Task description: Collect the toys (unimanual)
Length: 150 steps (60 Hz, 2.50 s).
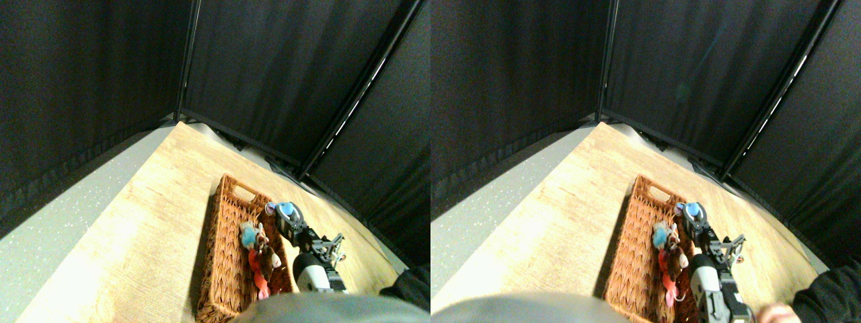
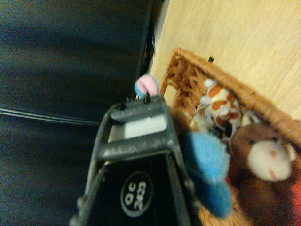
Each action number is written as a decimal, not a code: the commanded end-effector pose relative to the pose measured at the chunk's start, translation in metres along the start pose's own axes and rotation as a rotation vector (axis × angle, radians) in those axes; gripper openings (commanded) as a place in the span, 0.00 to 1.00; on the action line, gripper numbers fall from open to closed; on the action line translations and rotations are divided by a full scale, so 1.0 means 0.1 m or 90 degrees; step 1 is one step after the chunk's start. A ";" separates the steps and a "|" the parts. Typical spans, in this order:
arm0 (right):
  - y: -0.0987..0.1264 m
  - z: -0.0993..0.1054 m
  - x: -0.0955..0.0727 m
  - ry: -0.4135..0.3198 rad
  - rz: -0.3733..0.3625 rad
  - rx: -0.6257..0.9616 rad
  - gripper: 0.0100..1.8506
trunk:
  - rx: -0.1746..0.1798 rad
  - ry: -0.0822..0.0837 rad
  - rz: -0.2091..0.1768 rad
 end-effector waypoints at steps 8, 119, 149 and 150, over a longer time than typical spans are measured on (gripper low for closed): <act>0.00 -0.12 0.13 0.005 0.003 -0.001 0.05 | -0.034 -0.011 0.031; -1.21 1.00 -0.36 -0.260 -0.077 0.139 0.46 | 0.091 0.039 -0.057; -1.63 0.85 -0.22 -0.196 -0.156 0.228 0.48 | 0.081 0.041 -0.049; -1.65 0.85 -0.21 -0.196 -0.159 0.229 0.48 | 0.081 0.041 -0.049</act>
